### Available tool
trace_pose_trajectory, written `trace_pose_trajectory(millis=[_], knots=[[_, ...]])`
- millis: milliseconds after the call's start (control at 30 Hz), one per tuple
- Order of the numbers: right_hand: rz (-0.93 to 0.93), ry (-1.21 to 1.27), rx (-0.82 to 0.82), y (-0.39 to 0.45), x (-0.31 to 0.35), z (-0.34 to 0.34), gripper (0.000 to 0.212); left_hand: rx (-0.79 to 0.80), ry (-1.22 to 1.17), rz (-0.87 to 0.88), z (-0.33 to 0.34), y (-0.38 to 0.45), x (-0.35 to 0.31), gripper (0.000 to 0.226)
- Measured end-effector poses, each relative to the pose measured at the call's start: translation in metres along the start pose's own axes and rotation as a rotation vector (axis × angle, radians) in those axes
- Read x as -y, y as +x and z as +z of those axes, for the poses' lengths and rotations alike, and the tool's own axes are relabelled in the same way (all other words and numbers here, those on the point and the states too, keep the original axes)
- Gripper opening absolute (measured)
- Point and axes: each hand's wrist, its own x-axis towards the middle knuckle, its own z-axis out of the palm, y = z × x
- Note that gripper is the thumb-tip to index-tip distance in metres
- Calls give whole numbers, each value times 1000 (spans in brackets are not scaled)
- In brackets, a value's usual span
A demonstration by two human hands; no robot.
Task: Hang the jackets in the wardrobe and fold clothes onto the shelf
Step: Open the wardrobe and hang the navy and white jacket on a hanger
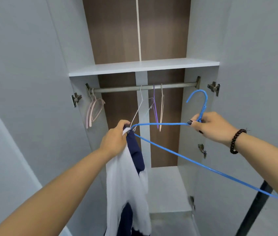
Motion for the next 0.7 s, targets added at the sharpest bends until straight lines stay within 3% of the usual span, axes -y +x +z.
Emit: trace_pose_trajectory(millis=[167,367,567,700], knots=[[57,307,118,-24,-3,6,28,-40,52,-94,-21,-10,16,43],[49,344,278,-32,-11,27,19,-75,51,-172,-47,-25,35,33],[29,221,329,-27,-1,58,19,-48,129,-17,-65,-41,26,20],[-44,98,332,-21,14,80,20,-22,189,181,-62,-53,0,20]])
